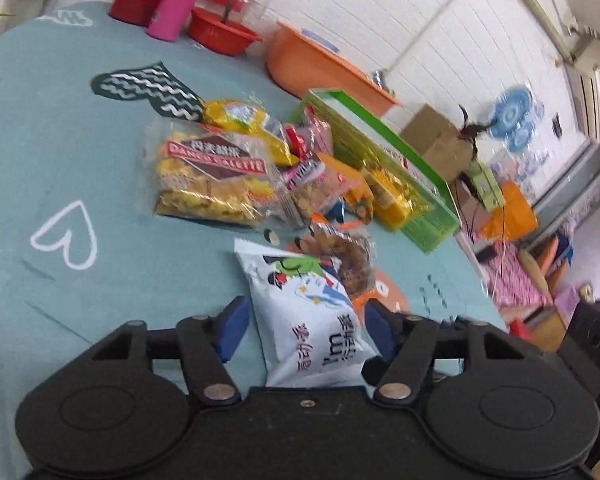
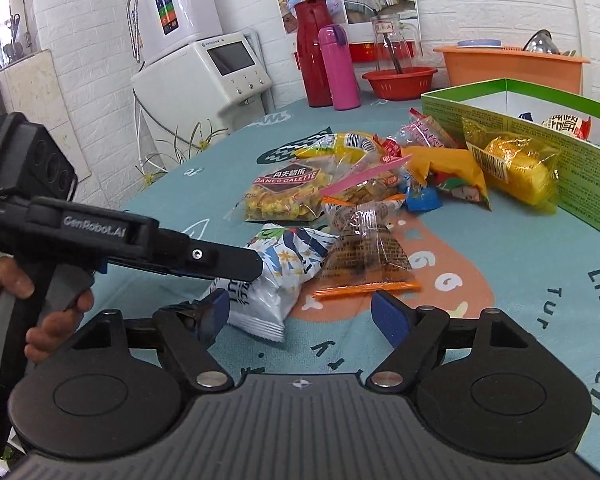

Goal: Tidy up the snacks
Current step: 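Reach the left gripper to the white-blue chip bag and grasp it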

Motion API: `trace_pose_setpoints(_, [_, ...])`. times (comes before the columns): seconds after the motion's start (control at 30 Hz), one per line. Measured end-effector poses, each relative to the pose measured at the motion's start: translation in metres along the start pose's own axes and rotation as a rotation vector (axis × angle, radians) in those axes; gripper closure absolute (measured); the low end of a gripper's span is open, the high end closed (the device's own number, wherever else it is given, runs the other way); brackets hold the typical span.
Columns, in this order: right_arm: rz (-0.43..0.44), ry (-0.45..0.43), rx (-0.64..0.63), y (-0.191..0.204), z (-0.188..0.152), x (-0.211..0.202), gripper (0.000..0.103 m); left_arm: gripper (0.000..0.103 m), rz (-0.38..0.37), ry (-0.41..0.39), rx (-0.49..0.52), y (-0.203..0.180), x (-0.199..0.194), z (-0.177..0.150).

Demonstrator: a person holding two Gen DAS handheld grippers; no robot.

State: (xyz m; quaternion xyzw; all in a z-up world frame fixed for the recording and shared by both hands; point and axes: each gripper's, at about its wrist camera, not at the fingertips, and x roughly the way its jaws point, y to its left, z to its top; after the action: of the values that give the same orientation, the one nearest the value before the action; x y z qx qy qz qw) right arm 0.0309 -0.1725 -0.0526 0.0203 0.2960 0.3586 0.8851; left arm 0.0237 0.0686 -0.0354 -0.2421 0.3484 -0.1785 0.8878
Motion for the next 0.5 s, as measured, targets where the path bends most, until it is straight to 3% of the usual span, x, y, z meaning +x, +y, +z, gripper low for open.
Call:
trace_pose_setpoints(0.2, [0.038,0.032,0.036,-0.001,-0.001,0.013,0.000,0.013,-0.020,0.018,-0.064,0.010,0.002,-0.005])
trace_pose_setpoints(0.5, [0.093,0.028,0.060,0.001,0.002,0.019,0.013,0.017,-0.057,0.031,-0.100,0.011,0.006,-0.004])
